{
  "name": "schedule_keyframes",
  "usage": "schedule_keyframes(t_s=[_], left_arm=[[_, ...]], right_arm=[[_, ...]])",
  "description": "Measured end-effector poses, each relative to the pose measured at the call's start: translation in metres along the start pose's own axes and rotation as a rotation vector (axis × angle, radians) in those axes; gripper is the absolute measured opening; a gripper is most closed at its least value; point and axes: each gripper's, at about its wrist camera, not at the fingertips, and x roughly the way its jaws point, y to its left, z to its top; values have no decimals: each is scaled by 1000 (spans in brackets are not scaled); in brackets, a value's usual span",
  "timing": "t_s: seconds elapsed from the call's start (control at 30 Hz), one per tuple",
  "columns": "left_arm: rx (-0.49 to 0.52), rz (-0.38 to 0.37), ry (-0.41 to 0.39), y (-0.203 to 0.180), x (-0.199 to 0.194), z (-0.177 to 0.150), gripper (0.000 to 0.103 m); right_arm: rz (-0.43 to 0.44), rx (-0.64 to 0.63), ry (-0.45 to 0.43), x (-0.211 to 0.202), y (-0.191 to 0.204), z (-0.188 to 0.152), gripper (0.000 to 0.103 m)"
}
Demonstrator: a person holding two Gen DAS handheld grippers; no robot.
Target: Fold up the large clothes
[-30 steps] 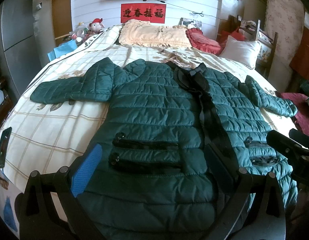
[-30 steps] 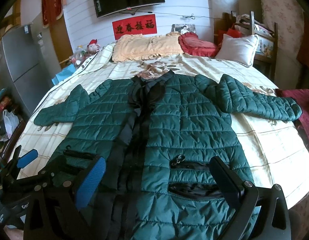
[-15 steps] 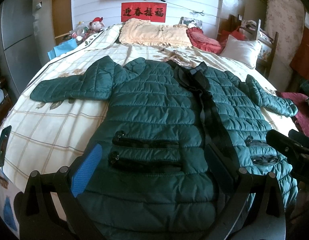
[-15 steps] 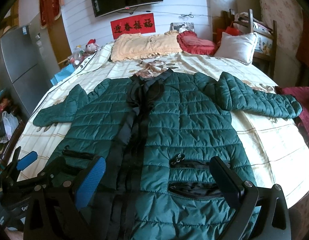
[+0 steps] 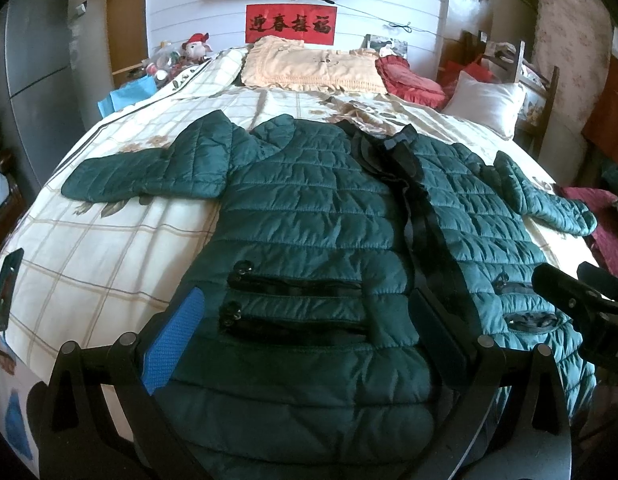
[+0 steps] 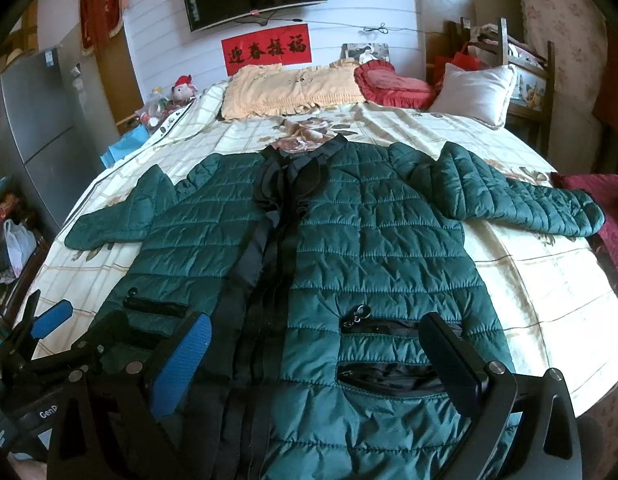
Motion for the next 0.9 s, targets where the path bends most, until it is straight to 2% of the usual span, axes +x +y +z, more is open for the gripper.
schedule_keyframes(t_s=[0.13,0.17,0.23,0.33,0.67,0.9], left_arm=[[-3,1,2,1,1,0,102],[-5,1,3,3,2,0,102],[-5,3,2,3,2,0,102],[-11,4,5,5,4,1,102],[-18,7,10,7,7,0,102],[-27,16,16,11,12,0,102]], right_arm=[[-1,5,12,0,-1,0,103],[-39,10,107,4,3,0,103],[-61,8,162,6,6,0,103],[-63,-4,160,7,9,-2,103],[6,36,100,11,5,0,103],[-6,20,98,13,5,-1,103]])
